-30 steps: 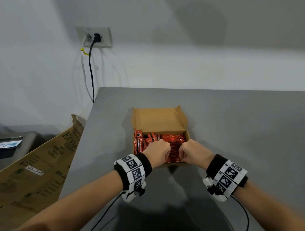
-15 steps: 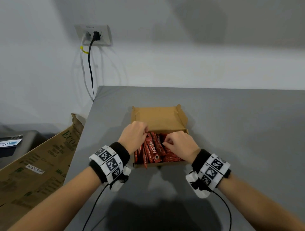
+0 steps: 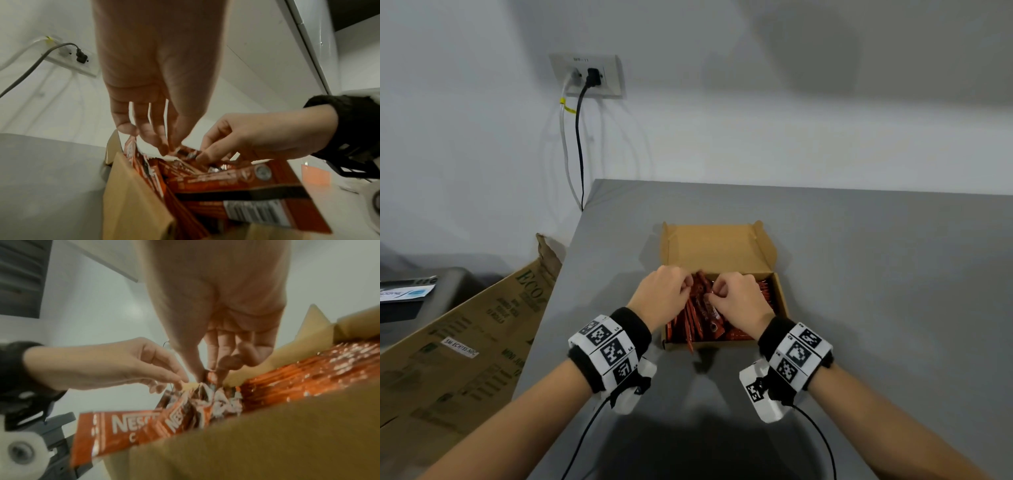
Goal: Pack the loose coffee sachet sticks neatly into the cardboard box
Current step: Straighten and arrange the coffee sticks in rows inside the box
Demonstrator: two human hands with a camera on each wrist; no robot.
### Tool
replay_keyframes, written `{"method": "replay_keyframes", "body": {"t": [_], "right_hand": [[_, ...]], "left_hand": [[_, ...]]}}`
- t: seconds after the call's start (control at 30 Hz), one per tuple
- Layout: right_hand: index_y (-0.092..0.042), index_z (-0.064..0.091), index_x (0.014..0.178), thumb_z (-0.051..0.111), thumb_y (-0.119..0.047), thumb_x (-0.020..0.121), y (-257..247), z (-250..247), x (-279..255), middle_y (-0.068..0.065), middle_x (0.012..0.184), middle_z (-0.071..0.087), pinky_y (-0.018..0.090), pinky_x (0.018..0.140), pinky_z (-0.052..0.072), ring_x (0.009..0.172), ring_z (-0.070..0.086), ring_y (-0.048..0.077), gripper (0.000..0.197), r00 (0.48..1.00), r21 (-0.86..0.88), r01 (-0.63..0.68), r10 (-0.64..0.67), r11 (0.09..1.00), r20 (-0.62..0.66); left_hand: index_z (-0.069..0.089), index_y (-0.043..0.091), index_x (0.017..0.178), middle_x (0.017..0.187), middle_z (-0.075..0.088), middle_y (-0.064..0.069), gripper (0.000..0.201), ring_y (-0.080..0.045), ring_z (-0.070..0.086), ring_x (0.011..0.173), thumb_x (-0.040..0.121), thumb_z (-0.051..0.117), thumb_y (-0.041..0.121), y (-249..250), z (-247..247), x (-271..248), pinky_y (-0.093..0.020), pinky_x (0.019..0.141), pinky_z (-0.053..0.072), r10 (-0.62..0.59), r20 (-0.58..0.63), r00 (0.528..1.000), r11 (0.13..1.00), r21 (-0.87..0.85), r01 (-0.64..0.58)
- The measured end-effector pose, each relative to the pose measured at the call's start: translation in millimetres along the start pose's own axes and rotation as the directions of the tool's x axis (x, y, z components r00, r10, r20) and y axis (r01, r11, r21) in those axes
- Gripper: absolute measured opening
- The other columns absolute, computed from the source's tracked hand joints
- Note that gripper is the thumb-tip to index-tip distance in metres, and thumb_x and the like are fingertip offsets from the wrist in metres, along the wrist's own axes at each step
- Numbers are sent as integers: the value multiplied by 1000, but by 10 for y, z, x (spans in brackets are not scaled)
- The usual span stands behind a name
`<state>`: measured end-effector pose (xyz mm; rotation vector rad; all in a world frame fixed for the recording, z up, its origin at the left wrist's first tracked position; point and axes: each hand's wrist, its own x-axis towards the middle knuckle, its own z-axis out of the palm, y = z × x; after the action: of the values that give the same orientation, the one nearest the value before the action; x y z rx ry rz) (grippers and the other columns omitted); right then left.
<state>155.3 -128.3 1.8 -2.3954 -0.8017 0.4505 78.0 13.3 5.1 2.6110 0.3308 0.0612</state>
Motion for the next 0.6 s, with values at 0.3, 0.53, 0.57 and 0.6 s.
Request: {"method": "replay_keyframes", "body": {"t": [0.3,0.53,0.57,0.6], "right_hand": [[-14,47,66,70,-11,70,118,-211,-275,-8,64,49,27,50,40,60,41,9,24,857,-252,381,-442,889,-264],[-18,59,101,72,-28,79,408,-369,-270,-19,75,58,16,59,42,51,46,-5,28,936,-49,247,-252,968,-246],[-18,64,99,70,-25,81,440,-379,-265,-21,68,55,12,59,40,52,49,-2,21,942,-44,242,-245,969,-230],[-18,68,95,69,-23,82,462,-388,-266,-23,62,52,7,59,37,57,53,-3,14,947,-39,241,-244,970,-211]], "left_hand": [[61,11,101,71,61,9,15,0,58,61,88,63,16,314,-126,-39,-12,62,48,104,-138,985,909,-389,-150],[57,9,97,76,65,0,12,1,64,59,86,62,6,286,-71,-50,-20,65,57,45,-108,993,853,-513,-94],[60,9,100,77,66,-1,14,1,65,60,86,62,6,278,-60,-47,-19,66,57,33,-104,994,851,-519,-83],[63,10,100,77,68,-2,14,1,65,60,86,62,7,270,-47,-47,-18,67,56,24,-99,995,853,-517,-71]]}}
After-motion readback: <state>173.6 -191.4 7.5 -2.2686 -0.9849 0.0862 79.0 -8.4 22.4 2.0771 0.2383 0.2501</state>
